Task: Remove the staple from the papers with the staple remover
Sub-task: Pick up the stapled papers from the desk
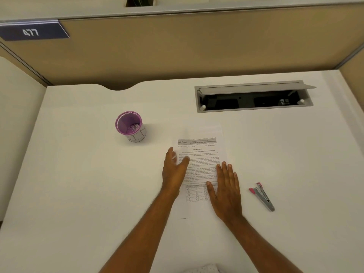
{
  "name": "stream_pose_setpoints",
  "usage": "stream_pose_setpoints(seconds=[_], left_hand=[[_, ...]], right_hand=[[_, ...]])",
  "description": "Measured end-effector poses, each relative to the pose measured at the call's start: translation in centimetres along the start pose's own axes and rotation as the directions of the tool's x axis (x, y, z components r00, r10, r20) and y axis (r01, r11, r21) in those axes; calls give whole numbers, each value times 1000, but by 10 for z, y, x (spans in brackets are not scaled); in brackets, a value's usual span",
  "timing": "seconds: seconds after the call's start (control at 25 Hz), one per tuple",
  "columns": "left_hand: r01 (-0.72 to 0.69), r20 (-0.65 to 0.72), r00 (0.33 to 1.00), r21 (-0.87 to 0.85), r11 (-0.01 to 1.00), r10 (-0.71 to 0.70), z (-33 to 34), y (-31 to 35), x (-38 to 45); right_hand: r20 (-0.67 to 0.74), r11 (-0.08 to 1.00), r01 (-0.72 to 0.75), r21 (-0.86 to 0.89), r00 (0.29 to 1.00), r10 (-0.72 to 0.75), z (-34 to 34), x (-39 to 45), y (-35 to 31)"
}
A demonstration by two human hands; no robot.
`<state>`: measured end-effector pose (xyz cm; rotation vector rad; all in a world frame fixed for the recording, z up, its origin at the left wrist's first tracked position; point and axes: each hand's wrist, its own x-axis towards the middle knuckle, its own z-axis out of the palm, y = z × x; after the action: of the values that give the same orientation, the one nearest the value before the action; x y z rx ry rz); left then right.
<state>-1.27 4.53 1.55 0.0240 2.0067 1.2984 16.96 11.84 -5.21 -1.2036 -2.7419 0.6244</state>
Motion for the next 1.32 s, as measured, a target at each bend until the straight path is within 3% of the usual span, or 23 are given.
stream_pose_setpoints(seconds=[0.16,0.32,0.44,0.56,0.76,1.08,1.24,1.32], left_hand=[[79,25,997,-216,973,-75,-6,5,3],[191,89,981,-297,936,-172,-12,4,4],[218,228,963,-364,906,-140,-16,4,6],[159,238,968,-350,923,-76,-16,6,4],[93,235,972,-337,937,-12,-11,15,-9],[-7,295,952,-243,970,80,-4,32,-47],[-64,188,975,-269,961,118,-18,39,-45],[-138,99,980,-276,951,171,-28,45,-38]], right_hand=[[5,1000,3,25,1000,-3,-1,0,0],[-1,998,16,65,1000,-16,-3,0,1],[15,991,-5,136,1000,3,-8,2,-1],[50,962,-95,258,995,84,-19,8,-11],[153,763,-196,616,980,128,-41,21,-62],[247,575,-331,748,943,221,-75,16,-93],[381,392,-394,831,917,113,-114,10,-72],[435,363,-410,837,901,15,-134,8,-60]])
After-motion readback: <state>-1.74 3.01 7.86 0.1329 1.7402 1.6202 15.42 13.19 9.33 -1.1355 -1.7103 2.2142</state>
